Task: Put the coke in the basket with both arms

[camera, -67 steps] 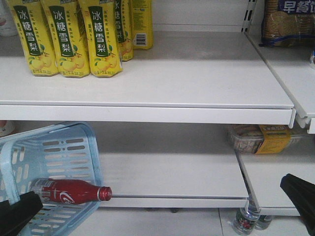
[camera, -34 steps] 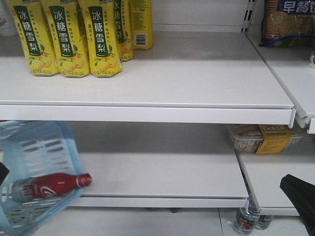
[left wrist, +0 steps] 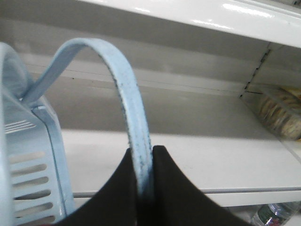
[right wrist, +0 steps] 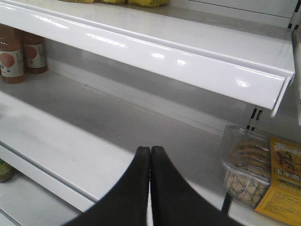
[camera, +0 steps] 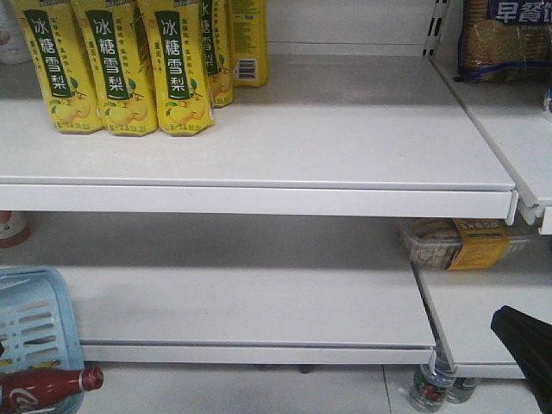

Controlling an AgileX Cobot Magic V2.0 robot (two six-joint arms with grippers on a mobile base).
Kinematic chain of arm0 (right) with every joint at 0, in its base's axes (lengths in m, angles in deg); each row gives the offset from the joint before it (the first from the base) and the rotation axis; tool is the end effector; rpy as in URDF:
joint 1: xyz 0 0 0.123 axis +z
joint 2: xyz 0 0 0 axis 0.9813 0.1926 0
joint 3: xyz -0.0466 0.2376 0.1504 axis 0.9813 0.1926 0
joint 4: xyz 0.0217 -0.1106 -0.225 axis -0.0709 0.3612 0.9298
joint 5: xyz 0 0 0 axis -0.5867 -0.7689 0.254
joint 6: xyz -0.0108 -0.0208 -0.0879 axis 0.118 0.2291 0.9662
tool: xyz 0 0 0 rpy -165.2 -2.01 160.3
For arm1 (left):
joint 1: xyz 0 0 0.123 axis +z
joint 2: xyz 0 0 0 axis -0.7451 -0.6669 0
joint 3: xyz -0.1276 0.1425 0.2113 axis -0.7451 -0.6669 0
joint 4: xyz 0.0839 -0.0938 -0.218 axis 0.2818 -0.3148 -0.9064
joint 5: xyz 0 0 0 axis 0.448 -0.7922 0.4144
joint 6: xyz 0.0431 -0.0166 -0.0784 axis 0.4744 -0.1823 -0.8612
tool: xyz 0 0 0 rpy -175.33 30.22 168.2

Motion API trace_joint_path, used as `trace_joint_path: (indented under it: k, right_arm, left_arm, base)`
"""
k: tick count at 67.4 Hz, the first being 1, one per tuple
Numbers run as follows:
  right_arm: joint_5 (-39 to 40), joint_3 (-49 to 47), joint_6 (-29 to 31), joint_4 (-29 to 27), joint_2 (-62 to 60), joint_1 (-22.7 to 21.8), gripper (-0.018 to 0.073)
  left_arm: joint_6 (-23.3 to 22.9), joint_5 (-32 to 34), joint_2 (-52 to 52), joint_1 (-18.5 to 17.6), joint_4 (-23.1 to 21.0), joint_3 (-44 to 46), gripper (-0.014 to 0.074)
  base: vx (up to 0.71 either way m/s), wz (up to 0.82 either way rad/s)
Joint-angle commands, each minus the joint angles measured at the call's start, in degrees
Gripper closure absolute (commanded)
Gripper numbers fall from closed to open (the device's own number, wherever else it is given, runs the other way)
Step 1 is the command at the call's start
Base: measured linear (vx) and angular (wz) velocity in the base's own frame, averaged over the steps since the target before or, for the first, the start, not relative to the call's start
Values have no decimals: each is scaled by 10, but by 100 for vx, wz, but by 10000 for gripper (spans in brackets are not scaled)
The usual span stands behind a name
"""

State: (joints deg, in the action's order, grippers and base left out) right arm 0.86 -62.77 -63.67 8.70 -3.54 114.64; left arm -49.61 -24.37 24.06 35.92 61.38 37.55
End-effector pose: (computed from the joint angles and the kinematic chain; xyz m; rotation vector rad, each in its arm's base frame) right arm 0.0811 0.0391 0.2556 -0.4954 1.6740 0.2360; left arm 0.0762 -0.0218 0.2236 -0.0846 1.8291 -0.4495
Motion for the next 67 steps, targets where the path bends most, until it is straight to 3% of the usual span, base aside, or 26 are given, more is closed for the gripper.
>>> trace_joint_path:
  k: [1,16,29,45,52,67]
  right_arm:
    - [22,-17,0,13,3,-3,569]
    - [22,-17,0,13,3,-3,569]
    - [22,-17,0,13,3,-3,569]
    - [22,-17,0,13,3,-3,569]
    - [22,-17,0,13,3,-3,569]
    - [22,-17,0,13,3,-3,569]
  left_arm:
    - [52,99,5,-2,10,24,603]
    - [105,97,5,7,12,19,603]
    - [104,92,12,64,23,-10,603]
    - [100,66,71,107,36,-34,603]
    - [52,57,86,119,75,-44,603]
    - [-146,59,106,120,228,-77,603]
  base:
    - [0,0]
    - [0,0]
    - [0,0]
    - [0,0]
    - [0,0]
    - [0,0]
